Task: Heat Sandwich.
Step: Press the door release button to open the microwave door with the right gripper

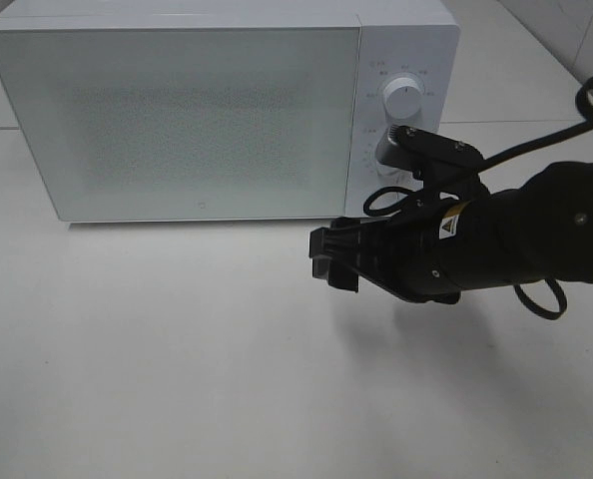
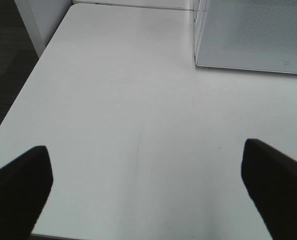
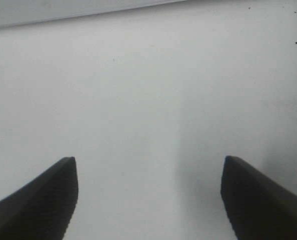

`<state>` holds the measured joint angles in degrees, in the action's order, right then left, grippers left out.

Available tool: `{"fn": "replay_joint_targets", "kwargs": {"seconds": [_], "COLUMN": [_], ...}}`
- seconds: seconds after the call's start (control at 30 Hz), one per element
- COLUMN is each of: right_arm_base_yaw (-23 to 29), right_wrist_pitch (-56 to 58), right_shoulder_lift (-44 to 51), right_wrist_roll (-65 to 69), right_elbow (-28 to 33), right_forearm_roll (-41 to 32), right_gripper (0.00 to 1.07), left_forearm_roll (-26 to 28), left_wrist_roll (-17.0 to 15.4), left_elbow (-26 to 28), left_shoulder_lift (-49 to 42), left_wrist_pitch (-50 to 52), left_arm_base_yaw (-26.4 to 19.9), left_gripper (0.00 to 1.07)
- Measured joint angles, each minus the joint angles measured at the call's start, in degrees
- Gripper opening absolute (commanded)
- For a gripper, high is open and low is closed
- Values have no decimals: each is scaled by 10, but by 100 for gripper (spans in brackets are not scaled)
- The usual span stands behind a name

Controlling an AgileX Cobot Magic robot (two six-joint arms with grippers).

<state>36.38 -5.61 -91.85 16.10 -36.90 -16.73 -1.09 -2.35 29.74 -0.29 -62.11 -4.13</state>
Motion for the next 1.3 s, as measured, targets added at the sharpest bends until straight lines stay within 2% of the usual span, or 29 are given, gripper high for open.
{"fn": "replay_joint_targets", "kwargs": {"seconds": [0.2, 0.43, 0.77, 0.97, 1.1, 1.27, 1.3], "right_arm_base_yaw": [0, 0, 0, 0, 0, 0, 0], "right_wrist_pitch": [87, 247, 459, 543, 618, 642, 653], "right_shoulder_lift": [42, 122, 246, 320, 413, 468, 504], "right_wrist_roll": [-102, -201, -209, -210, -210, -209, -209], "right_elbow": [0, 0, 0, 0, 0, 0, 0], "right_forearm_roll": [0, 17, 101, 109, 109, 109, 109], "right_gripper": [76, 76, 76, 76, 76, 76, 76], "left_forearm_roll": [0, 0, 0, 0, 0, 0, 0], "left_wrist_roll": [0, 0, 0, 0, 0, 0, 0], "left_elbow": [0, 0, 0, 0, 0, 0, 0], "left_shoulder_lift": [0, 0, 0, 0, 0, 0, 0], "left_wrist_pitch": [0, 0, 0, 0, 0, 0, 0], "left_arm_base_yaw": [0, 0, 0, 0, 0, 0, 0], "left_gripper": [98, 98, 98, 98, 98, 98, 98]}}
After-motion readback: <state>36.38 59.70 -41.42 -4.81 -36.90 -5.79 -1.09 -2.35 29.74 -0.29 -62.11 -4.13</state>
